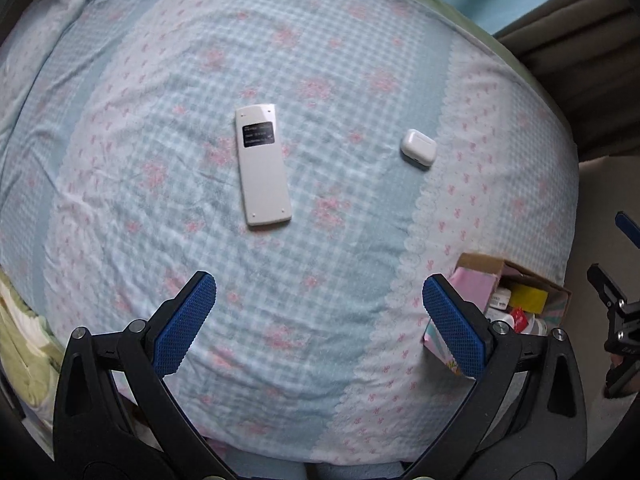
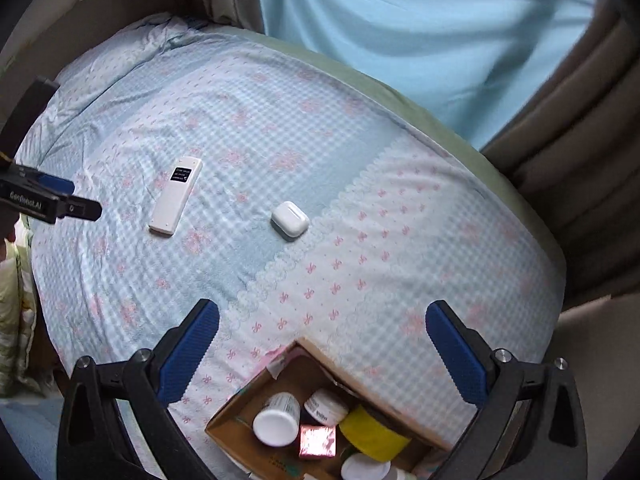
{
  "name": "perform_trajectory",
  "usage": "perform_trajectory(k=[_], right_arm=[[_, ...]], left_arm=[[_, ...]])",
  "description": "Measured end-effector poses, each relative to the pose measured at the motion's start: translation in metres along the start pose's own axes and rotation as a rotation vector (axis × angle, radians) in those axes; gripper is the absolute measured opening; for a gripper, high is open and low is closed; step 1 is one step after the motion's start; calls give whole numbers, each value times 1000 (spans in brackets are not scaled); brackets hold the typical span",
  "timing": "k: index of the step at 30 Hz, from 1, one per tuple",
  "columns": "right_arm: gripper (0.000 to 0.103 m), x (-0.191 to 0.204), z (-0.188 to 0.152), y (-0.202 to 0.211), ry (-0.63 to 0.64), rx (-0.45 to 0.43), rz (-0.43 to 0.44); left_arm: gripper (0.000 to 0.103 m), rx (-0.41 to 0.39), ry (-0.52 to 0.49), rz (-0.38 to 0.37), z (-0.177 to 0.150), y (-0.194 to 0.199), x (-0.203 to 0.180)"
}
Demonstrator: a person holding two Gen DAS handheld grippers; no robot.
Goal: Organize rigid objects
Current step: 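Move both tools toward the white remote and white earbud case, then grasp the white remote with the left tool while the right grasps the earbud case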
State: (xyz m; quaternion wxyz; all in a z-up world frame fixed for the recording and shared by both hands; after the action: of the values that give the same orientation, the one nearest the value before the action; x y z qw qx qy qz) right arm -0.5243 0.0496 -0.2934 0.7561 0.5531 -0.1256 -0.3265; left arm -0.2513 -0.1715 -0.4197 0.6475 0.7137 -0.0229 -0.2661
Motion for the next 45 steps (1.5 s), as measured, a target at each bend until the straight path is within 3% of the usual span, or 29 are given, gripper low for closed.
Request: perform_trajectory(k=[1, 7, 12, 14, 21, 23, 30, 34, 37, 39, 45], right_arm=[[103, 4, 8, -11, 36, 8, 10], [103, 20, 45, -89, 223, 77, 61], [102, 28, 59, -158, 321, 162, 89], [95, 30, 61, -181, 349, 193, 91], [93, 32, 60, -247, 416, 295, 94], [83, 30, 59, -261, 427, 328, 97], [71, 29, 59, -285, 404, 395, 141], [57, 30, 60, -288, 380, 415, 167], [44, 30, 63, -287, 356, 424, 176], [44, 30, 65, -286, 363, 427, 168], [44, 27, 69, -286, 334, 432, 160]], left_arm=[[103, 18, -46, -7, 9, -9, 4], [103, 127, 33, -4, 56, -70, 24], [103, 181, 36, 19, 83, -124, 34], [101, 202, 55, 21, 90, -144, 38], [98, 269, 134, 17, 103, -193, 49], [98, 276, 137, 20, 107, -198, 48], [89, 310, 111, 59, 111, -215, 40], [84, 284, 85, 90, 112, -216, 38], [73, 271, 57, 115, 111, -214, 37], [55, 249, 32, 137, 111, -209, 37], [55, 207, 0, 127, 105, -201, 32]])
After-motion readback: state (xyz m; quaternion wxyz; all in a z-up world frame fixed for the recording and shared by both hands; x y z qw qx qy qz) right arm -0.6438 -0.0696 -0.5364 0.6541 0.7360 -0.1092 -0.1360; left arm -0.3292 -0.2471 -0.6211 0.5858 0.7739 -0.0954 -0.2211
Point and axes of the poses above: each gripper's, at about its wrist camera, not at the fingertips, and y roughly against the way its jaws point, x to its left, z to its top, the point moved 9 cm from there along -y, roughly the way its jaws point, and after that the axes turned 3 degrees about y, right-handed, at the moved point
